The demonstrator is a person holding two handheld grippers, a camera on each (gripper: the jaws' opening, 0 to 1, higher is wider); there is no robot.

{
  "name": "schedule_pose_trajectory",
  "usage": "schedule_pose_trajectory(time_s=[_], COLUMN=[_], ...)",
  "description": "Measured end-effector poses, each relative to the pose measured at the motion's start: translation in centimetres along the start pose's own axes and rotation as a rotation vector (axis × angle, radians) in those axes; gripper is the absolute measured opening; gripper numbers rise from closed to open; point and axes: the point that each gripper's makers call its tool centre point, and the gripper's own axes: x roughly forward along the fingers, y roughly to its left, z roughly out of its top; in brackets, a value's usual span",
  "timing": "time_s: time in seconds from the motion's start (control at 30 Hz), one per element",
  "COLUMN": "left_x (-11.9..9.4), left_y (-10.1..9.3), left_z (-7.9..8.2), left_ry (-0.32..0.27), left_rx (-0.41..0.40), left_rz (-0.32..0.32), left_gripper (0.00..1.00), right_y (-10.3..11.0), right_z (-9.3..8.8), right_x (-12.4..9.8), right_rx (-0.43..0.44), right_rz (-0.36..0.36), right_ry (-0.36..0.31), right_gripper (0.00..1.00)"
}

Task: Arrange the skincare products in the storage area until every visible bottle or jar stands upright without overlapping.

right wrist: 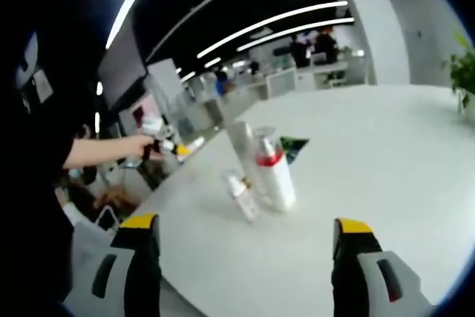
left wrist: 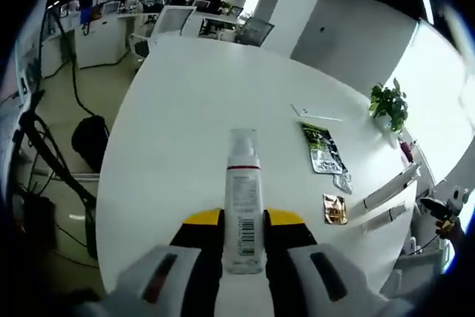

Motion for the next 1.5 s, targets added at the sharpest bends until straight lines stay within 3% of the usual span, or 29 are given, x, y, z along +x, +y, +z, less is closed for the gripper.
schedule_pose_trajectory(time_s=[0.37,0.67,0.87,1.03,1.5], left_x=[-2.0,-5.0,-6.4,-8.1,-12.8], left_y=[-3.5,-8.3,-11.0,-13.9,-20.7], left_z=[0.6,2.3,2.4,3.0,2.4], left_ry=[-0.077,-0.178,-0.205,-0.243,-0.300], left_rx=[-0.026,-0.048,-0.044,-0.058,0.006], left_rz=[-0.106,-0.263,-0.324,-0.414,-0.599], left_gripper=[0.21,0.21,0.21,0.21,0.21], right_y=[1.0,2.0,3.4,4.2,6.9], right_z=[0.6,1.2,2.1,2.4,3.9], right_x=[-0.3,-0.6,-0.9,-1.4,-2.9], right_rx=[-0.015,-0.024,-0.017,-0.033,-0.037], right_rz=[0.022,0.042,0.079,0.096,0.165], right_ry=[-0.017,-0.040,-0.080,-0.090,-0.158], right_gripper=[0.94,0.95,0.95,0.94,0.92])
